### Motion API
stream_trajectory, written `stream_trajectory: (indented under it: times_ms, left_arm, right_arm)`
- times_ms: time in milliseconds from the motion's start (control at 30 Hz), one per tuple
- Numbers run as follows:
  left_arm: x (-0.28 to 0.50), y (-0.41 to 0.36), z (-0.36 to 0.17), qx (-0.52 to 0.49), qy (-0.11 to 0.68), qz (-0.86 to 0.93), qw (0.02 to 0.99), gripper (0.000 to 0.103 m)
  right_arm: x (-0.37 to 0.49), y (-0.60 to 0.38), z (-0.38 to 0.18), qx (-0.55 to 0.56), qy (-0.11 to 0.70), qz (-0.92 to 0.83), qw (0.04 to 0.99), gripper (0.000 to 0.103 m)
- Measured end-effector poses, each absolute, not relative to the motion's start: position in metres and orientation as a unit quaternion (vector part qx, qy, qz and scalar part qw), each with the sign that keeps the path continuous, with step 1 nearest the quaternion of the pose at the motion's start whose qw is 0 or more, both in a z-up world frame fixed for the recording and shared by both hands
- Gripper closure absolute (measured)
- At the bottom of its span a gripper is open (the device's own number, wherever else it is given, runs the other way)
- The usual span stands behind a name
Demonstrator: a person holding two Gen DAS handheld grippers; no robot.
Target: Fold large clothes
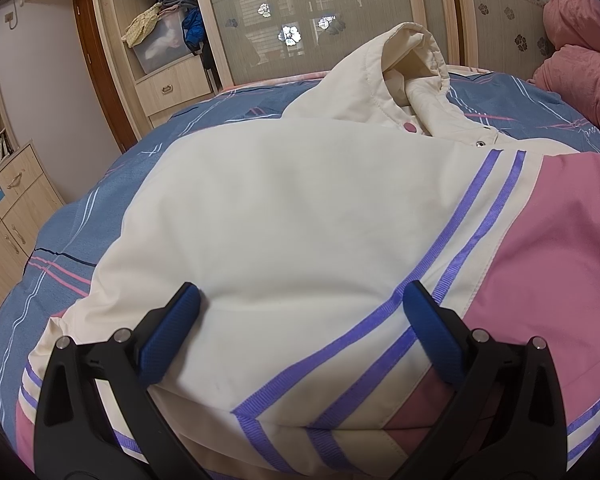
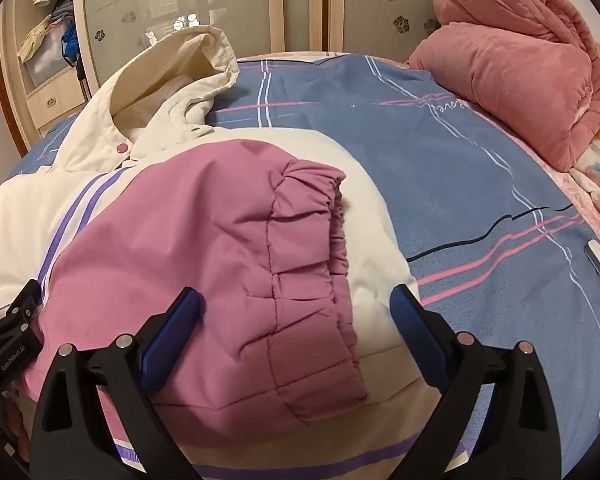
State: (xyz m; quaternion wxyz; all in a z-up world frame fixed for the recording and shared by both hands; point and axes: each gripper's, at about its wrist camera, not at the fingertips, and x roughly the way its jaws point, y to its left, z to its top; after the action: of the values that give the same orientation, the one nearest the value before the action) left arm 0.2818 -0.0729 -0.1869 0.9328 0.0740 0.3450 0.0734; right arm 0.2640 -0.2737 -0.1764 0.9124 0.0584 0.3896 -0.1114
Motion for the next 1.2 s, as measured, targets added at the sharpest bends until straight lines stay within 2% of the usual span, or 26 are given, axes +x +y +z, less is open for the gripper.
stream_trajectory:
  times_ms: [1200]
  left_arm:
    - [0.2817,-0.0728,-0.1873,0.075,0.343,0.074,0.933,0.002]
  right_arm:
    - [0.2653,-0.2729,-0.1763,0.056,0.391,-0.112,0.912,0.005]
